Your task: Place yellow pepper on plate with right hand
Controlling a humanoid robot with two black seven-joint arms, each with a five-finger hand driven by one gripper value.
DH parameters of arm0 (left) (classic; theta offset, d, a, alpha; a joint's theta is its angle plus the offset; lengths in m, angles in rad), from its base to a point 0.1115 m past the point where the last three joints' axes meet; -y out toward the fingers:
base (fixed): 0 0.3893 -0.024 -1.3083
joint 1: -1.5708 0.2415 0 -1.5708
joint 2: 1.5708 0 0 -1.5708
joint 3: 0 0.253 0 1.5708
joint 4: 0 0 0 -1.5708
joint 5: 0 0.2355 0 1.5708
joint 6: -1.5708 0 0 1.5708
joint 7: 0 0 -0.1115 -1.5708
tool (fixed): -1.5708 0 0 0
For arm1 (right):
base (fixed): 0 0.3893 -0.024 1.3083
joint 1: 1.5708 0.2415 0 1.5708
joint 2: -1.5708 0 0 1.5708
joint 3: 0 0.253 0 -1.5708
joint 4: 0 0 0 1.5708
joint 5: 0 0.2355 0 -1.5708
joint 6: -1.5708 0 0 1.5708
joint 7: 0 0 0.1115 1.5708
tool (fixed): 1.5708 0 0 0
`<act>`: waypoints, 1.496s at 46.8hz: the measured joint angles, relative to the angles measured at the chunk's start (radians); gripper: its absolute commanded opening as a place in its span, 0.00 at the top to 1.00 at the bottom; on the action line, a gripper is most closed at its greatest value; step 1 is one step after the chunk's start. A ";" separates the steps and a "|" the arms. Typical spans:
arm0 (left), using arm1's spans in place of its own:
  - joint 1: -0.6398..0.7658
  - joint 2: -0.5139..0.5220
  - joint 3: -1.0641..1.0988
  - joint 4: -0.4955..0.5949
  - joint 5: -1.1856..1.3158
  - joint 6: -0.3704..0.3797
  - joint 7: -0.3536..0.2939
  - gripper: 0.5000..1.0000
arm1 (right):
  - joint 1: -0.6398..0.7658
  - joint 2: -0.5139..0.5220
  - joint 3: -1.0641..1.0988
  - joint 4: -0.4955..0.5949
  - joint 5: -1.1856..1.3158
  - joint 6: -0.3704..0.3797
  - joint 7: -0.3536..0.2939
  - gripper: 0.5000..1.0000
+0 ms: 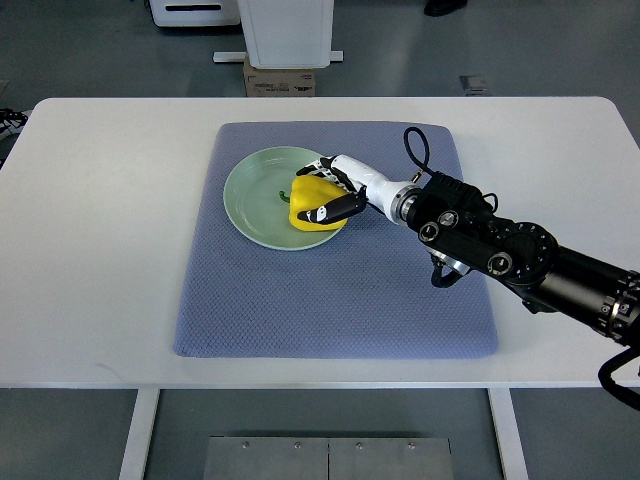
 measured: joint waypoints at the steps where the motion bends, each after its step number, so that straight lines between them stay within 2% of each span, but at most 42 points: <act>1: 0.000 0.000 0.000 0.000 0.000 0.000 0.000 0.00 | 0.001 0.000 0.001 0.000 0.000 0.000 0.003 0.35; 2: 0.000 0.000 0.000 0.000 0.000 0.000 0.000 0.00 | 0.001 0.000 0.002 0.000 0.000 0.000 0.006 0.18; 3: 0.000 0.000 0.000 0.000 0.000 0.000 0.000 0.00 | 0.001 0.000 0.002 0.000 0.000 0.000 0.008 0.06; 4: 0.000 0.000 0.000 0.000 0.000 0.000 0.000 0.00 | 0.001 0.000 0.003 0.000 0.000 0.000 0.009 0.03; 26: 0.000 0.000 0.000 0.000 0.000 0.000 0.000 0.00 | 0.003 0.000 0.050 0.003 0.000 0.000 0.011 0.00; 46: 0.000 0.000 0.000 0.000 0.000 0.000 0.000 0.00 | -0.094 -0.001 0.386 0.025 0.045 0.001 0.030 0.00; 56: 0.000 0.000 0.000 0.000 0.000 0.000 0.000 0.00 | -0.159 -0.056 0.499 0.034 0.097 0.001 0.049 0.00; 70: 0.000 0.000 0.000 0.000 0.000 0.000 0.000 0.00 | -0.224 -0.144 0.572 0.034 0.296 0.001 0.057 0.00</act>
